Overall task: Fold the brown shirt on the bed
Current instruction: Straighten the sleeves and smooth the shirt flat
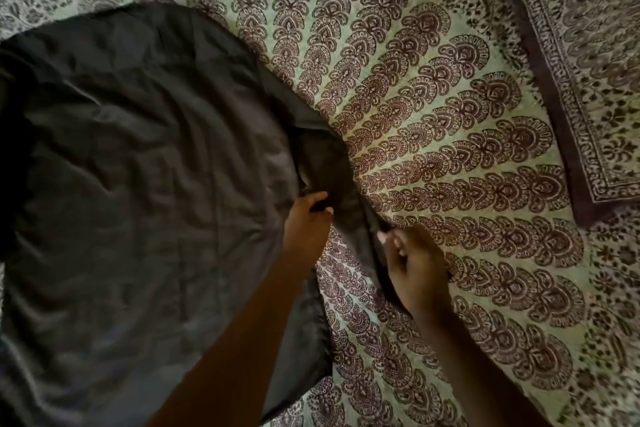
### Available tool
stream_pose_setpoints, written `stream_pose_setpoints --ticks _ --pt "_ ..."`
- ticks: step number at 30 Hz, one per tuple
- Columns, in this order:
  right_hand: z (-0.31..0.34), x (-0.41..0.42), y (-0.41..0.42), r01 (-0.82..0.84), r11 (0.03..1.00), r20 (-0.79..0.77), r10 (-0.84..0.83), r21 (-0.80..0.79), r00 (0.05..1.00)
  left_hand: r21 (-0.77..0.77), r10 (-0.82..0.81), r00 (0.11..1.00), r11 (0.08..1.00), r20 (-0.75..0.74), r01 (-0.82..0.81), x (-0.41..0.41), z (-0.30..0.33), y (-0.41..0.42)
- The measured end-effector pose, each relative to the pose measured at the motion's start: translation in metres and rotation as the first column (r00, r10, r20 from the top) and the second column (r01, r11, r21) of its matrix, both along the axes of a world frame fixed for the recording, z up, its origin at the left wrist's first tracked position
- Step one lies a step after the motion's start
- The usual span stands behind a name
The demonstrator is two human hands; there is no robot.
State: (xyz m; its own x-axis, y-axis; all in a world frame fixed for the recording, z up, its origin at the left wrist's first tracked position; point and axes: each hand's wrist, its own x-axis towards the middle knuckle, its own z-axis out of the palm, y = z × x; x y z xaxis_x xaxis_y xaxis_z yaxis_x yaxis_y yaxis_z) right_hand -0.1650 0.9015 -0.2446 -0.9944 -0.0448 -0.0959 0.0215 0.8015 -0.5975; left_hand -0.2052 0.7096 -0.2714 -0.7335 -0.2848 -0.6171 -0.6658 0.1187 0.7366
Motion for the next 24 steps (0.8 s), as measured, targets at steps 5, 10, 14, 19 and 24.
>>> stream_pose_setpoints --ticks 5,10,14,19,24 --pt "-0.01 -0.09 -0.063 -0.085 0.996 0.195 0.081 0.01 0.977 0.252 0.115 0.992 0.963 -0.05 -0.099 0.005 0.001 -0.012" --pt "-0.017 -0.121 -0.072 0.043 0.999 0.081 -0.042 -0.014 0.996 0.302 0.144 0.984 0.947 -0.105 -0.106 0.004 0.002 -0.011" --pt "0.009 -0.13 -0.044 0.187 0.982 -0.436 -0.167 0.003 0.885 0.309 0.238 0.957 0.934 -0.166 -0.179 -0.02 0.016 -0.005" --pt "0.025 -0.121 -0.027 -0.379 0.905 -0.504 0.424 0.196 0.752 0.683 0.384 0.918 0.645 0.097 -0.342 -0.084 0.055 0.001" --pt "0.018 -0.106 0.003 -0.353 0.912 -0.258 0.296 -0.211 0.92 0.735 0.479 0.858 0.511 0.186 -0.445 -0.1 0.048 0.0"
